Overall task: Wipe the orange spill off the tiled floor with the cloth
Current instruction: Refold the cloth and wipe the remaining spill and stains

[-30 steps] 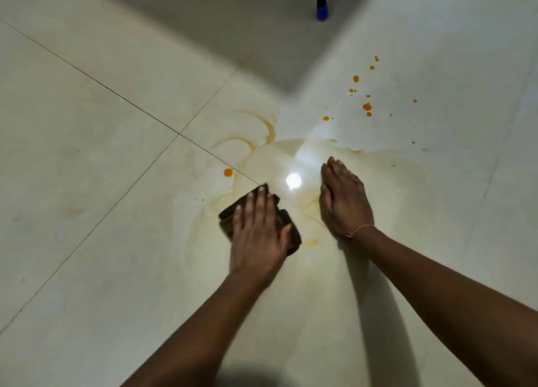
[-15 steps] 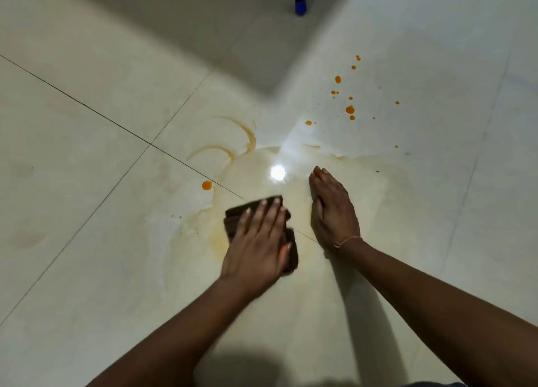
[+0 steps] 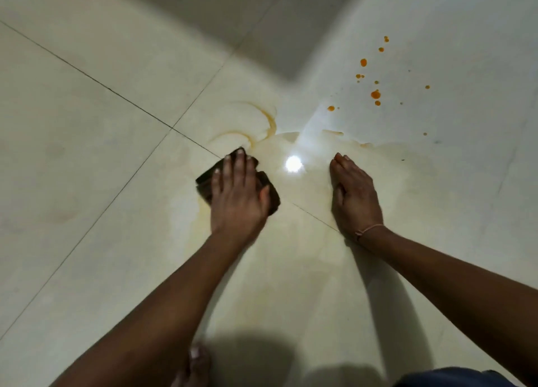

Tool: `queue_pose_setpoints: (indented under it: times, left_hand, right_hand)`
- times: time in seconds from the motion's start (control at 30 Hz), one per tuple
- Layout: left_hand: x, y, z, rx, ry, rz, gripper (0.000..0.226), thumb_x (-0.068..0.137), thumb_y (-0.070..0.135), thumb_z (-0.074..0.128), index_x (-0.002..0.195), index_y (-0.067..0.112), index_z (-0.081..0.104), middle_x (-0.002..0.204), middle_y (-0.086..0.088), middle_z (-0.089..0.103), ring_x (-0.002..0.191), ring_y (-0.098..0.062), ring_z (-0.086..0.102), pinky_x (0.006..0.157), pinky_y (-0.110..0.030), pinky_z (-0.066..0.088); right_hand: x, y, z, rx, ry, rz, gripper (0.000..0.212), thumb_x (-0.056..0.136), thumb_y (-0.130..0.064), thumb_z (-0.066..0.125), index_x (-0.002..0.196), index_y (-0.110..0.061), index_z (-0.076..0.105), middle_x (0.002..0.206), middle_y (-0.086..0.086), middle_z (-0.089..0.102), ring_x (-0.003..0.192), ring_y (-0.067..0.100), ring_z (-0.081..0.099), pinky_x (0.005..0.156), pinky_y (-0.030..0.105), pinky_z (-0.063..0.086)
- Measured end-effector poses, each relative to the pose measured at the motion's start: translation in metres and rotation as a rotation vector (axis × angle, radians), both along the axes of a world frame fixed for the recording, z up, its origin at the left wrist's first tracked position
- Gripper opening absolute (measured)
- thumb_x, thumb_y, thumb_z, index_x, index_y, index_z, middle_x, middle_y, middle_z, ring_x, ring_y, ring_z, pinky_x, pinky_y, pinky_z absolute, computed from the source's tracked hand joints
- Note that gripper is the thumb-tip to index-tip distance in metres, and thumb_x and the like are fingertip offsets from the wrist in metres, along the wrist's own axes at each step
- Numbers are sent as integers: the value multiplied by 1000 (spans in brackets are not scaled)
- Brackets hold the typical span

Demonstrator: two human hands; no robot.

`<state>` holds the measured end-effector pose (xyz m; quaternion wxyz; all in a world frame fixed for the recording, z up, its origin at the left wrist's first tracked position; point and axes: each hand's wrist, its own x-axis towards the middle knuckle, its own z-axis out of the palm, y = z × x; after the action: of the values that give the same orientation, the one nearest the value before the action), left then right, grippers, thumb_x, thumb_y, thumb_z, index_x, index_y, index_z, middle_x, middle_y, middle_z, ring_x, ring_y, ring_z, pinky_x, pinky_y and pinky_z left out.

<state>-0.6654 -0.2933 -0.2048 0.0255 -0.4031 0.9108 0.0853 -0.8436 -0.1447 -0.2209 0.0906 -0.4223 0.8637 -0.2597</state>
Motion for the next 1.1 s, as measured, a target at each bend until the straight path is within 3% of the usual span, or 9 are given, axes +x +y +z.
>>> queue_pose_setpoints:
  times: [0.17, 0.27, 0.4, 0.5, 0.6, 0.77, 0.93, 1.0, 1.1]
  left_hand:
    - [61, 62, 5, 72, -34, -345, 67, 95, 46, 34, 153, 14, 22, 162, -6, 11, 149, -25, 10, 119, -45, 11]
    - [47, 3, -6, 1, -1, -230, 65, 94, 44, 33, 149, 12, 30, 159, -9, 22, 145, -29, 23, 118, -46, 15]
    - [-4, -18, -2, 2, 18, -19, 65, 96, 43, 30, 151, 9, 25, 161, -11, 15, 147, -29, 14, 119, -46, 12]
    - [28, 21, 6, 44, -32, -370, 68, 95, 46, 33, 152, 11, 22, 162, -9, 12, 149, -27, 11, 119, -45, 12]
    - [29, -38, -5, 2, -35, -629, 68, 94, 46, 35, 151, 10, 28, 159, -10, 21, 147, -28, 20, 117, -46, 18]
    - [-72, -81, -2, -19, 12, -344, 68, 96, 45, 31, 152, 8, 20, 161, -10, 15, 148, -27, 15, 119, -45, 15]
    - [-6, -71, 4, -21, -75, -986, 72, 94, 48, 33, 153, 9, 19, 161, -10, 13, 149, -26, 11, 119, -43, 13]
    - [-22, -109, -6, -60, -66, -919, 71, 93, 47, 34, 152, 10, 22, 159, -11, 20, 147, -27, 17, 118, -43, 15]
    - [-87, -117, -1, -63, -33, -534, 69, 95, 47, 27, 152, 8, 21, 160, -10, 19, 148, -26, 15, 119, -44, 13]
  right_hand:
    - [7, -5, 13, 165, 104, 65, 52, 90, -18, 38, 139, -3, 48, 148, 16, 43, 139, 32, 38, 113, 43, 28]
    - [16, -23, 8, 201, 157, 223, 55, 93, -28, 33, 139, -4, 48, 148, 14, 44, 139, 28, 38, 114, 41, 28]
    - [18, -38, 3, 206, 137, 193, 56, 94, -29, 34, 144, -8, 42, 154, 9, 37, 143, 22, 30, 116, 40, 26]
    - [18, -38, 9, 223, 125, 166, 56, 93, -29, 31, 145, -8, 41, 154, 9, 36, 143, 20, 30, 116, 40, 25]
    - [16, -40, 11, 260, 143, 172, 58, 93, -31, 32, 146, -9, 40, 155, 8, 35, 144, 19, 28, 116, 40, 24]
    - [14, -37, 9, 279, 155, 206, 57, 93, -29, 38, 147, -9, 38, 156, 7, 32, 146, 18, 24, 117, 38, 22]
    - [16, -36, 13, 283, 133, 199, 58, 93, -28, 35, 147, -6, 37, 155, 10, 35, 144, 19, 26, 118, 34, 17]
    - [17, -37, 11, 265, 129, 182, 58, 93, -27, 36, 146, -6, 38, 154, 10, 36, 143, 19, 28, 118, 33, 16]
    - [17, -37, 10, 248, 114, 160, 57, 92, -25, 36, 145, -5, 39, 153, 12, 38, 142, 21, 31, 117, 33, 18]
